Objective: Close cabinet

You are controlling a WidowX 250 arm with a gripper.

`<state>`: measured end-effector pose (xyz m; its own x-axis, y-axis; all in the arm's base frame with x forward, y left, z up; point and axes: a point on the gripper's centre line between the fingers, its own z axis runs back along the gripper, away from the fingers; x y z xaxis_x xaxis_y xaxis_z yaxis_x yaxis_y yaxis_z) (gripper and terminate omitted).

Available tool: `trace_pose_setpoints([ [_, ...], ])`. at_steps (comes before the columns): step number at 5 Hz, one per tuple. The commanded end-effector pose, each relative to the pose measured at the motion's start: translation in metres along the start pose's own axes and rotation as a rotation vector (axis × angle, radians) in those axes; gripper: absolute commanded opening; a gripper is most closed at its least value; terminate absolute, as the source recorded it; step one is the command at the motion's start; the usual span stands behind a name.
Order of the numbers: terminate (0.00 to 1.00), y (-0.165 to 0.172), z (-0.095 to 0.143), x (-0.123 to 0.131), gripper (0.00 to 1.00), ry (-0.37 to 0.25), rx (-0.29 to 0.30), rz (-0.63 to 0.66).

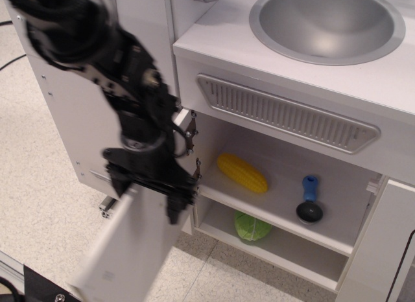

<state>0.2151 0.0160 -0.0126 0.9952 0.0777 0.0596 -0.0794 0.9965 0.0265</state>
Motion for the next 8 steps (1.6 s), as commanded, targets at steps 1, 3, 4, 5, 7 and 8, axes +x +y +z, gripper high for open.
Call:
trace_pose_setpoints([
  [1,0.00,-0.052,0.034,0.034,1.00,-0.099,-0.061,0.044],
  [3,0.00,-0.053,0.053,0.066,1.00,-0.083,-0.098,0.133],
  [4,0.00,-0.038,0.068,0.047,1.00,-0.085,-0.113,0.089],
  [5,0.00,-0.008,0.073,0.016,1.00,-0.085,-0.102,-0.003],
  [7,0.00,0.051,0.063,-0.007,1.00,-0.074,-0.067,-0.044],
  [8,0.00,0.054,0.035,-0.013,1.00,-0.066,-0.014,-0.062],
])
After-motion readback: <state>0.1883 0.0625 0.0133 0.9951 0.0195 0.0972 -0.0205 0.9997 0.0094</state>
